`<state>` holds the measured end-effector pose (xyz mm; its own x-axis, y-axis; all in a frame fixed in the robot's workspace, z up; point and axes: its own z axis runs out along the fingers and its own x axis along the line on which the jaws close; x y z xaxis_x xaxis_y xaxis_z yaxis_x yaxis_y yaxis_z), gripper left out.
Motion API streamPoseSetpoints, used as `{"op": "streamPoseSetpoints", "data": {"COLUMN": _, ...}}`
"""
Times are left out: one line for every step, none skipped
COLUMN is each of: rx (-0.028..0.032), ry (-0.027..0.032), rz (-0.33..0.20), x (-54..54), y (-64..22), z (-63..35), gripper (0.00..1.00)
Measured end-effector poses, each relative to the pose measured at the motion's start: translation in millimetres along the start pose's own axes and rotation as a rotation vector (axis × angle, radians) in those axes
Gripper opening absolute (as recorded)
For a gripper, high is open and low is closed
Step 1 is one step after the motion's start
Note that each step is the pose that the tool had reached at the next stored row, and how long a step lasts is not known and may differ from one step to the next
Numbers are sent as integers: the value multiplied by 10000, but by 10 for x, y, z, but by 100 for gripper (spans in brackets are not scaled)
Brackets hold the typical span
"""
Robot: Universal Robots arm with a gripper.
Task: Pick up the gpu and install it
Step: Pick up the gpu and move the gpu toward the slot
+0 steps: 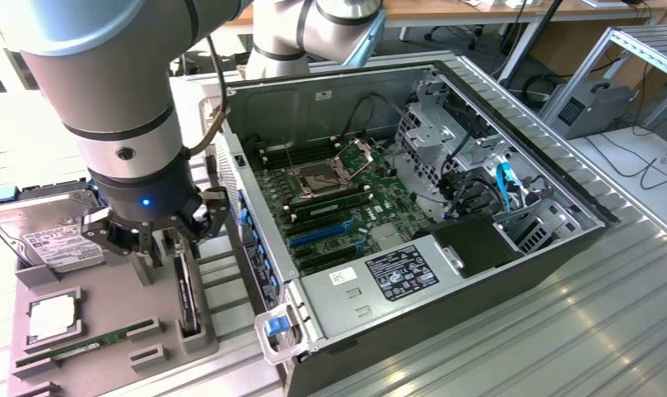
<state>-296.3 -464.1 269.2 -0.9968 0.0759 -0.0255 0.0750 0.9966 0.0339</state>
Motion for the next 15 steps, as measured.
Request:
{"op": "streamPoseSetpoints", "data": {"rx": 0, "ry": 0, "rz": -1, "x": 0, "y": -1, "z": 20, "gripper": 48}}
{"op": "streamPoseSetpoints", "data": {"rx": 0, "ry": 0, "rz": -2, "x": 0, "y": -1, "z": 30, "gripper": 48}}
{"op": "streamPoseSetpoints", "data": {"rx": 0, "ry": 0, "rz": -2, "x": 1, "y": -1, "z": 39, "gripper": 48}}
{"op": "streamPoseSetpoints", "data": {"rx": 0, "ry": 0, "rz": -2, "x": 1, "y": -2, "z": 52, "gripper": 48}}
{"op": "streamPoseSetpoints", "data": {"rx": 1, "ry": 1, "rz": -3, "x": 1, "y": -2, "z": 59, "gripper": 48}}
{"op": "streamPoseSetpoints", "data": {"rx": 0, "ry": 0, "rz": -3, "x": 1, "y": -2, "z": 67, "gripper": 48}}
{"op": "streamPoseSetpoints", "data": {"rx": 1, "ry": 0, "rz": -4, "x": 1, "y": -2, "z": 75, "gripper": 48}}
{"op": "streamPoseSetpoints", "data": {"rx": 0, "ry": 0, "rz": -4, "x": 1, "y": -3, "z": 81, "gripper": 48}}
{"op": "streamPoseSetpoints", "data": {"rx": 0, "ry": 0, "rz": -5, "x": 1, "y": -3, "z": 87, "gripper": 48}}
{"op": "streamPoseSetpoints", "data": {"rx": 0, "ry": 0, "rz": -5, "x": 1, "y": -3, "z": 92, "gripper": 48}}
{"op": "streamPoseSetpoints", "data": {"rx": 1, "ry": 1, "rz": -5, "x": 1, "y": -3, "z": 98, "gripper": 48}}
{"op": "streamPoseSetpoints", "data": {"rx": 1, "ry": 1, "rz": -5, "x": 2, "y": -4, "z": 102, "gripper": 48}}
{"op": "streamPoseSetpoints", "data": {"rx": 1, "ry": 1, "rz": -4, "x": 2, "y": -4, "z": 107, "gripper": 48}}
{"op": "streamPoseSetpoints", "data": {"rx": 1, "ry": 1, "rz": -5, "x": 2, "y": -4, "z": 111, "gripper": 48}}
{"op": "streamPoseSetpoints", "data": {"rx": 1, "ry": 1, "rz": -5, "x": 2, "y": -4, "z": 116, "gripper": 48}}
